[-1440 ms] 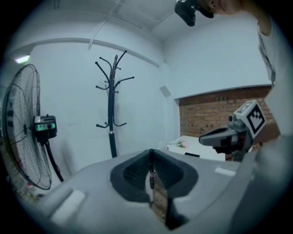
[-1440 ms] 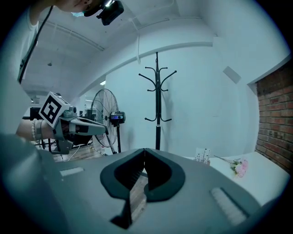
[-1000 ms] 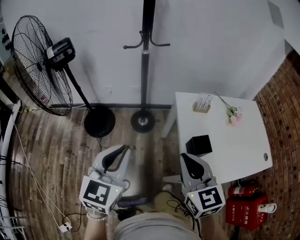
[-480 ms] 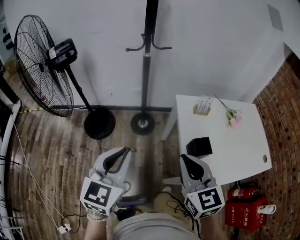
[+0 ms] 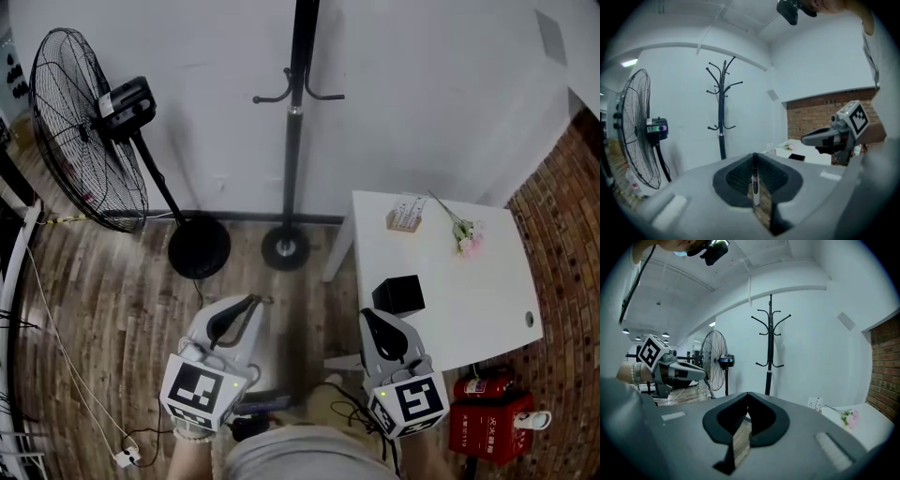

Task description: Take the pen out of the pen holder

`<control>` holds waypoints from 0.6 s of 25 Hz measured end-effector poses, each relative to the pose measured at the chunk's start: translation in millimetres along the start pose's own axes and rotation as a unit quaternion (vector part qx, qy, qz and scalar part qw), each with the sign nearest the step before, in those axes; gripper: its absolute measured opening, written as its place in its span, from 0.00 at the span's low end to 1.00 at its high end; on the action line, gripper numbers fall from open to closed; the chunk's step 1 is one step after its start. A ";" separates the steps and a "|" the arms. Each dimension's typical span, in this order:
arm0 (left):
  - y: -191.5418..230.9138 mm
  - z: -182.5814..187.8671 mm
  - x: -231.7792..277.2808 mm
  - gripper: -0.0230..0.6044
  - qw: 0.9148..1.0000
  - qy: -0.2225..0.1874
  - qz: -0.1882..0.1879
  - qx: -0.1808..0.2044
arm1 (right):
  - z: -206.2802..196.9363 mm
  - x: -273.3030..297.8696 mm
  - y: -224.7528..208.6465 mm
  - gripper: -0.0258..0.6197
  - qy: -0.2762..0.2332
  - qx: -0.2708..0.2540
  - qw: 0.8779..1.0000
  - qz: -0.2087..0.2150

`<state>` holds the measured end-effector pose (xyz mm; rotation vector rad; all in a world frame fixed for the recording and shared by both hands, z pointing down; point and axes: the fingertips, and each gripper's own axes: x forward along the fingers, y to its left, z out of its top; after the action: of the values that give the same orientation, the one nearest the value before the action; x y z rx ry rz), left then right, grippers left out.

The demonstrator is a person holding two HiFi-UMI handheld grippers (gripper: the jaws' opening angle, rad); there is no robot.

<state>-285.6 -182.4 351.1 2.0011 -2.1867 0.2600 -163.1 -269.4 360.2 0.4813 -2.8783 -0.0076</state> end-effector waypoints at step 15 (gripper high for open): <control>-2.2 1.4 0.4 0.08 1.000 -0.006 -0.008 0.018 | 1.4 -4.7 -1.1 0.05 -0.002 -0.008 1.000 -0.007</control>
<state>-283.5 -183.3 349.8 2.0432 -2.1877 0.2863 -158.8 -269.0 357.8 0.4991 -2.8768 -0.0326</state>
